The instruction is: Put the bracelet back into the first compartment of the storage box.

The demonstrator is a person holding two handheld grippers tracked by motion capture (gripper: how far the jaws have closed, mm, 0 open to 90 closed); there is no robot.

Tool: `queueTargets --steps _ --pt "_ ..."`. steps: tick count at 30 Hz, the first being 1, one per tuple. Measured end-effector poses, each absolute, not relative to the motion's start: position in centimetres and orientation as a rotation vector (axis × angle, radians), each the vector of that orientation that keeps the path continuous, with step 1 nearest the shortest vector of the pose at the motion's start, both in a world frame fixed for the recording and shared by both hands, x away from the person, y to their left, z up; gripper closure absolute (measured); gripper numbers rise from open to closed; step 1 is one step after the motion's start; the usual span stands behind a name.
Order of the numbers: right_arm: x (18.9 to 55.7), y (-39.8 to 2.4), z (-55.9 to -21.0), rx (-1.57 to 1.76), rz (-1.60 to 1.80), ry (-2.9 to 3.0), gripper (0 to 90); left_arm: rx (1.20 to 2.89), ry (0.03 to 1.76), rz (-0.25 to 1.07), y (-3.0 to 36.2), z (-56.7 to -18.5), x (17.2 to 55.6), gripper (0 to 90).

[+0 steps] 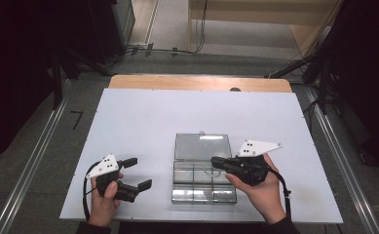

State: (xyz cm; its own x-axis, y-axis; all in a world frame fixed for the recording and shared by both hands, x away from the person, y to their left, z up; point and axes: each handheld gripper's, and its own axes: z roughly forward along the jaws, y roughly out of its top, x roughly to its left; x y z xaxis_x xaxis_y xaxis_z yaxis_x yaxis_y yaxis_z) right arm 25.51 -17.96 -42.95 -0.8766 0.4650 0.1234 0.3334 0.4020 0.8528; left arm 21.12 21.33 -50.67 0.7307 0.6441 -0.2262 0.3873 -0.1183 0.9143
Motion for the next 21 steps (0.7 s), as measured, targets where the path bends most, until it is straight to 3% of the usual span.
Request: queueTargets --steps 21 --pt "25.8 -15.7 -43.2 0.692 1.497 2.542 85.5 1.730 0.821 0.269 21.4 -50.6 21.1 0.0"
